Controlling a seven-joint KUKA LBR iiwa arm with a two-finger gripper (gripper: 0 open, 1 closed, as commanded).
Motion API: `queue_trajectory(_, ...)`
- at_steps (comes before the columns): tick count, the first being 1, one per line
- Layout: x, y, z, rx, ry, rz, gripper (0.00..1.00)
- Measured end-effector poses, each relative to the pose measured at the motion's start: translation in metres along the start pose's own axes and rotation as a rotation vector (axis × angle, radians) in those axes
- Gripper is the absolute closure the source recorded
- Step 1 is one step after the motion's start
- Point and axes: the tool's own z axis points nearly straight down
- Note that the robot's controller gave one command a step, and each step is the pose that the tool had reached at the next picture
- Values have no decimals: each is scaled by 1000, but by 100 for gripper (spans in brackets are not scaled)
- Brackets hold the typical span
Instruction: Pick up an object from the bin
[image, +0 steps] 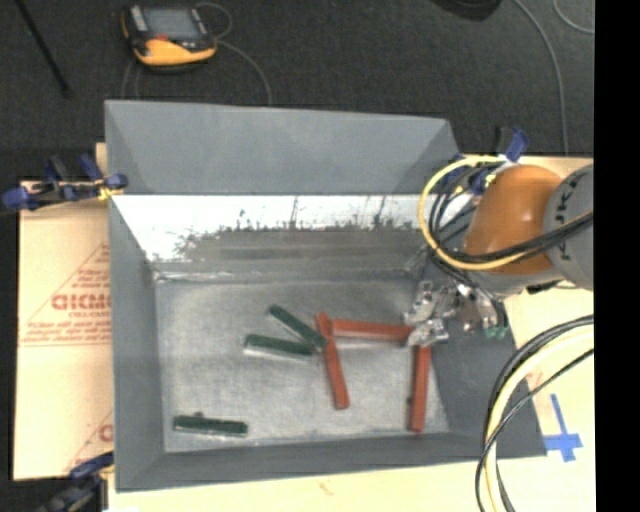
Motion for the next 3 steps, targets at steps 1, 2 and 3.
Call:
queue_trajectory(1,0,2,-37,-5,14,14,100)
queue_trajectory(2,-3,3,-67,-3,8,20,100)
queue_trajectory(3,-1,17,-112,-4,16,5,100)
